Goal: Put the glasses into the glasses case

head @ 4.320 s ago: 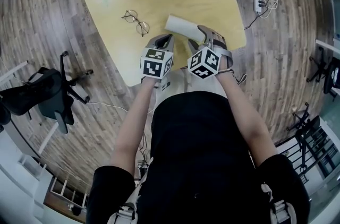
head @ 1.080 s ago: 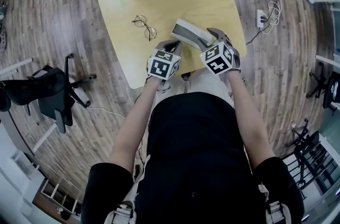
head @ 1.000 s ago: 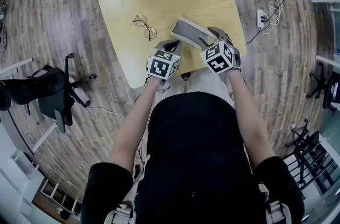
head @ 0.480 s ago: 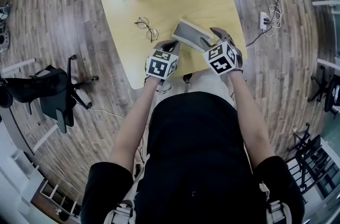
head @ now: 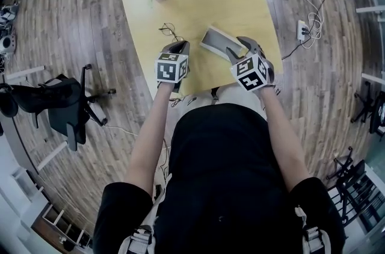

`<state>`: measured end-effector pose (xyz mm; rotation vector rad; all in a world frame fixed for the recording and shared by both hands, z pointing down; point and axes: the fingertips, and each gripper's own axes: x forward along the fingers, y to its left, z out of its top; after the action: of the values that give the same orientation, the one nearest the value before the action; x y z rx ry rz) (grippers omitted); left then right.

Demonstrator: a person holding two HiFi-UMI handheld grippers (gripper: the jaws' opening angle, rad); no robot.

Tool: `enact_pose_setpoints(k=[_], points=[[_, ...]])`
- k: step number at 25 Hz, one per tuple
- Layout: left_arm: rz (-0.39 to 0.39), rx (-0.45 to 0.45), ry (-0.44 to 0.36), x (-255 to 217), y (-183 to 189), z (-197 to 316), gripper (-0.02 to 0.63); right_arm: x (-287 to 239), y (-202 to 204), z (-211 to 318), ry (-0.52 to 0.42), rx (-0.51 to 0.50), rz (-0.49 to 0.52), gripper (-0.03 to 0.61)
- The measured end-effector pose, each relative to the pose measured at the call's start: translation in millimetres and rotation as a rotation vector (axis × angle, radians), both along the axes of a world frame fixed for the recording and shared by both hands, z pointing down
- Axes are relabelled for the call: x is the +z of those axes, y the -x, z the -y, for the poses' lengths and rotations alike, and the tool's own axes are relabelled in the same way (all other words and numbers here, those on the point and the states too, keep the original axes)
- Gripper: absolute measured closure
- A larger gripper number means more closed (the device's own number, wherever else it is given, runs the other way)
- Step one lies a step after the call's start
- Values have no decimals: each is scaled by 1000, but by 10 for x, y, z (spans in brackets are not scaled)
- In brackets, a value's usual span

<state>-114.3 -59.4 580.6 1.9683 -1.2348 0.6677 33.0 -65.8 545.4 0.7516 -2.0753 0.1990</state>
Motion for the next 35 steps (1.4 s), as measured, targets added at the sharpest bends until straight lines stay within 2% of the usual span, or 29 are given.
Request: enact_pose_setpoints(k=[7, 14, 20, 26, 35], points=[[-14, -122, -5, -36, 369, -66, 589, -72, 393, -30, 12, -81, 41, 371], [-34, -274, -3, -15, 818, -354, 589, -81, 1145, -16, 28, -208, 86, 371], [-62, -400, -7, -15, 1090, -616, 589, 34, 1761, -81, 81, -264, 125, 370], [-78, -468, -9, 8, 1200, -846, 589, 304, 2095, -15, 117, -218, 144, 370], [-105, -543, 7, 25, 1228, -1141, 589, 674, 2243, 158, 163, -141, 133, 368]])
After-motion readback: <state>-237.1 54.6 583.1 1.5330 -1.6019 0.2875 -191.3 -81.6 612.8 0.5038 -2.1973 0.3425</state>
